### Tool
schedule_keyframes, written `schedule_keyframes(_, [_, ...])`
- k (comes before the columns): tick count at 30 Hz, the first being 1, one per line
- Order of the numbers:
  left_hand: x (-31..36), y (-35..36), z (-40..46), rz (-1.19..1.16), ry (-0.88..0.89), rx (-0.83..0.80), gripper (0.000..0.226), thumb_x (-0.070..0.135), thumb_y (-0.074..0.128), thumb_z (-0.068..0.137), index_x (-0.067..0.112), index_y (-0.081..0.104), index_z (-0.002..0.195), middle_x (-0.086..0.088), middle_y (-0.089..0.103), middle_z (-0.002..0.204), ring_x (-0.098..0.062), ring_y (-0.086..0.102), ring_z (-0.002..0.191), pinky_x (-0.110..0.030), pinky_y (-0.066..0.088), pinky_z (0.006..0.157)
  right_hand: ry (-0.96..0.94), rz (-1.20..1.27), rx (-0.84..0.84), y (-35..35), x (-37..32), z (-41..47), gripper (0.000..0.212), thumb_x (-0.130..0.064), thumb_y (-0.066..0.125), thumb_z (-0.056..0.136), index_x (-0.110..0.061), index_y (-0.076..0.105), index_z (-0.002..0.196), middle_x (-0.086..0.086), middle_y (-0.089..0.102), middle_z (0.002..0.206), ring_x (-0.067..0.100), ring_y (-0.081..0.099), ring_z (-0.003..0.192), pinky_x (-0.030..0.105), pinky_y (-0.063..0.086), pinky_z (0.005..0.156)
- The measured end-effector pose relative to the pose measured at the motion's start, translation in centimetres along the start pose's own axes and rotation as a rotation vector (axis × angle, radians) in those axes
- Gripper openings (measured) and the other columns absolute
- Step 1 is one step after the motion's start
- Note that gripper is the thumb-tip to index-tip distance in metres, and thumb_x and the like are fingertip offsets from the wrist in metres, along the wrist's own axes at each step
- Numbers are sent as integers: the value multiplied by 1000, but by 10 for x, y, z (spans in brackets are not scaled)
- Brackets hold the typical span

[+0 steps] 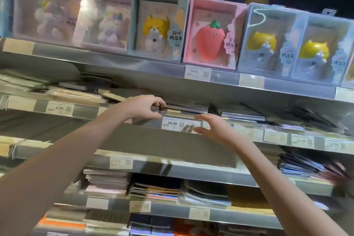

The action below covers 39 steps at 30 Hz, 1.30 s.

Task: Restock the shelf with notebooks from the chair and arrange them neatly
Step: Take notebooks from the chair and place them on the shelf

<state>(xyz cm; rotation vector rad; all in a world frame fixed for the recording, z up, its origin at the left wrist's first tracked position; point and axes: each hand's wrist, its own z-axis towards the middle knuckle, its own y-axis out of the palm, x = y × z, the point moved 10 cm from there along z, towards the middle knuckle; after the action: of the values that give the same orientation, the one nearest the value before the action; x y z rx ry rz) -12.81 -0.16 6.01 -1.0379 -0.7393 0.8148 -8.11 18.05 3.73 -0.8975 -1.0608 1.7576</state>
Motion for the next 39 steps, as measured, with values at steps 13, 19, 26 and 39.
schedule_keyframes(13, [-93,-31,2,22,-241,126,61,50,63,80,25,46,132,2,49,134,-17,44,123,-29,37,97,-69,-133,59,0,-5,92,60,-53,52,87,-24,39,138,-1,48,136,20,45,124,34,42,90])
schedule_keyframes(19, [-100,-22,-9,-40,-149,199,55,54,70,69,40,54,120,13,56,120,-11,52,110,-34,44,92,-11,-73,49,13,6,100,63,-62,51,82,-26,46,133,-1,55,131,21,50,120,38,45,91])
schedule_keyframes(26, [-85,-26,-18,56,-34,376,46,40,71,75,31,60,119,6,64,115,-17,56,108,-33,45,89,-64,-108,138,5,-1,91,53,-61,54,81,-29,53,123,-7,59,120,17,53,110,31,45,79])
schedule_keyframes(39, [-36,-27,-58,103,157,648,37,37,68,74,23,67,109,6,68,107,-16,64,96,-31,50,81,-86,-121,129,-9,-7,49,39,-51,55,85,-41,50,123,-17,52,124,10,47,115,29,41,79])
